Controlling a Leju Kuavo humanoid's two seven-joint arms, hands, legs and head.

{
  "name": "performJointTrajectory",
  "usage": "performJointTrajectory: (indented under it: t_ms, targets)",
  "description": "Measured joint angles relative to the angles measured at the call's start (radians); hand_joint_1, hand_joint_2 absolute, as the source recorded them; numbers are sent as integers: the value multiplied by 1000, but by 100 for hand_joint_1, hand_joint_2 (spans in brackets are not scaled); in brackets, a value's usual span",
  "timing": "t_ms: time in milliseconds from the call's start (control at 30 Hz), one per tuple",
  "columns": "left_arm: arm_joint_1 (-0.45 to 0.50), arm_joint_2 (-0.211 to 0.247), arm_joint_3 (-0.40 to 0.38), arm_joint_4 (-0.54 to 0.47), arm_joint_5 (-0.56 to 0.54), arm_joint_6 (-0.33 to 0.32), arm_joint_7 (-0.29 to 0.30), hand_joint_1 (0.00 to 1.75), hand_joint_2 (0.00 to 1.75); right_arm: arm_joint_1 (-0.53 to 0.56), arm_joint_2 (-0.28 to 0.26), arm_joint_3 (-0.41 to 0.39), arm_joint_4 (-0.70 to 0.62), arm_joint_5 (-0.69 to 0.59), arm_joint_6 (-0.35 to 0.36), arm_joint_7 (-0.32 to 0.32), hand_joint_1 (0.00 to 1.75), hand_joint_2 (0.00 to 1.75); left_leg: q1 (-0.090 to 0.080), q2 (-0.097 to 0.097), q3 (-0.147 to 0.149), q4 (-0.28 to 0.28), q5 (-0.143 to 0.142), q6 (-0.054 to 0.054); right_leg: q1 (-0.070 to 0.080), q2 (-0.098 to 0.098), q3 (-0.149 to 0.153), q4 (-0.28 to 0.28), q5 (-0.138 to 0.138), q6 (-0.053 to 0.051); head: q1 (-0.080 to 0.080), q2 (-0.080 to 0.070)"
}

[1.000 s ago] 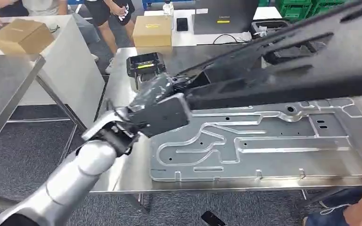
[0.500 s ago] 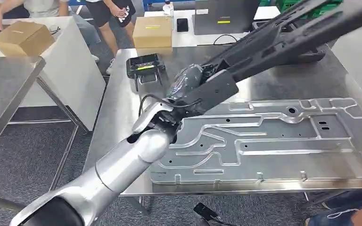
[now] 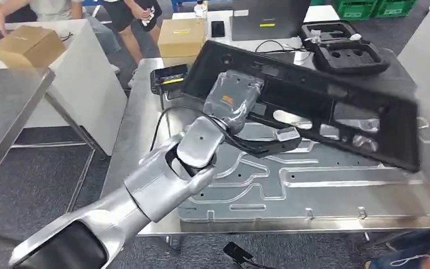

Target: Take the parts from the cabinet and place them on the table.

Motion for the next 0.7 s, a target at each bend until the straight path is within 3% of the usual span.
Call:
performJointTrajectory:
  t_ms: [33, 100, 133, 167, 200, 233, 267, 300, 333, 367, 400, 433, 467, 500, 533, 567, 600, 667, 700]
  targets:
    - [4, 1, -2, 3, -20, -7, 0, 175, 175, 3, 1, 0, 1, 0, 0, -1, 0, 0, -1, -5, 0, 0, 1, -1, 1, -2, 1, 0, 0, 1, 0, 0]
    - [10, -1, -9, 10, -40, -28, -13, 175, 175, -3, 12, 0, 0, 1, 0, -5, 0, 0, 2, -4, 7, -14, 4, -2, 6, -2, 8, -11, 3, 13, 0, 0]
    - [12, -4, -10, 11, -46, -42, -25, 175, 175, -2, 10, 1, 1, 2, 0, -4, 0, 0, 12, -3, 18, -29, 13, -11, 2, -6, 2, 10, -12, 15, 1, 0]
    - [12, -6, -11, 13, -50, -62, -36, 175, 175, -1, 10, 1, 1, 2, 1, -2, 0, 0, 15, -5, 19, -31, 12, -8, 9, -5, -13, 44, -37, 16, 2, 0]
    - [14, -10, -11, 14, -49, -85, -46, 175, 175, 0, 10, 1, 1, 3, 2, -2, 0, 0, 16, -5, 20, -31, 12, -5, 8, -6, -49, 120, -80, 19, 2, 0]
    - [22, -14, -12, 16, -41, -115, -59, 175, 175, 1, 7, 1, 1, 5, 2, 0, 0, 0, 16, -5, 20, -31, 12, -5, 6, -6, -106, 235, -129, 21, 4, 0]
    - [32, -14, -12, 18, -34, -134, -64, 175, 175, 0, 6, 1, 1, 5, 2, -1, 0, 0, 17, -6, 20, -30, 11, -6, 5, -6, -145, 309, -150, 26, 4, 0]
    - [37, -14, -13, 19, -28, -145, -69, 175, 175, 1, 5, 1, 1, 7, 2, -1, 0, 0, 18, -6, 20, -29, 11, -6, 4, -7, -161, 335, -150, 29, 4, 0]
    - [44, -15, -13, 22, -17, -163, -71, 175, 175, 0, 4, 1, 1, 9, 2, -1, 0, 0, 21, -7, 20, -27, 8, -9, 0, -7, -157, 311, -120, 36, 4, 0]
    - [46, -16, -14, 23, 1, -180, -75, 175, 175, 0, 3, 1, 1, 10, 3, -1, 0, 0, 25, -8, 20, -20, 4, -14, -5, -8, -121, 234, -74, 41, 4, 0]
    - [46, -17, -14, 23, 16, -191, -78, 0, 175, 0, 3, 1, 1, 11, 5, -1, 0, 0, 31, -9, 19, -11, -2, -22, -9, -9, -79, 150, -34, 49, 4, 0]
    - [46, -19, -14, 23, 31, -201, -80, 0, 175, 1, 3, 1, 1, 11, 5, -1, 0, 0, 36, -9, 18, 2, -12, -30, -15, -10, -38, 71, 2, 58, 4, 0]
    - [47, -22, -14, 23, 48, -210, -84, 0, 175, 6, 4, 2, 1, 13, 5, -1, 0, 0, 34, -9, 12, 20, -24, -41, -17, -7, -15, 27, -8, 74, 5, 0]
    - [46, -29, -14, 23, 77, -224, -88, 0, 175, 1, 15, 2, 1, 15, 9, -1, 0, 0, 26, -12, -5, 53, -38, -47, -24, 4, -28, 42, -11, 52, 14, 0]
    - [49, -30, -13, 23, 95, -227, -88, 0, 175, 3, 8, 2, 2, 17, 8, -2, 0, 0, 21, -14, -8, 53, -37, -48, -24, 4, -29, 51, -13, 39, 9, 0]
    - [54, -31, -12, 23, 146, -232, -88, 0, 0, 3, 11, 2, 2, 20, 9, 0, 0, 0, 21, -14, -7, 47, -40, -49, -22, 4, -32, 55, -16, 34, 5, 0]
    - [56, -31, -11, 23, 188, -237, -88, 0, 0, 3, 16, 2, 2, 20, 12, -1, 0, 0, 24, -12, -5, 52, -44, -55, -22, 5, -34, 59, -17, 33, 5, 0]
    - [59, -31, -6, 23, 246, -244, -90, 0, 0, 1, 17, 2, 2, 21, 12, -1, 0, 0, 26, -11, -17, 72, -64, -63, -23, 5, -35, 62, -20, 22, 4, 0]
    - [59, -32, 1, 23, 268, -245, -93, 0, 0, 1, 17, 2, 2, 21, 12, -1, 0, 0, 32, -8, -43, 140, -100, -71, -22, 3, -31, 61, -20, 20, 2, 0]
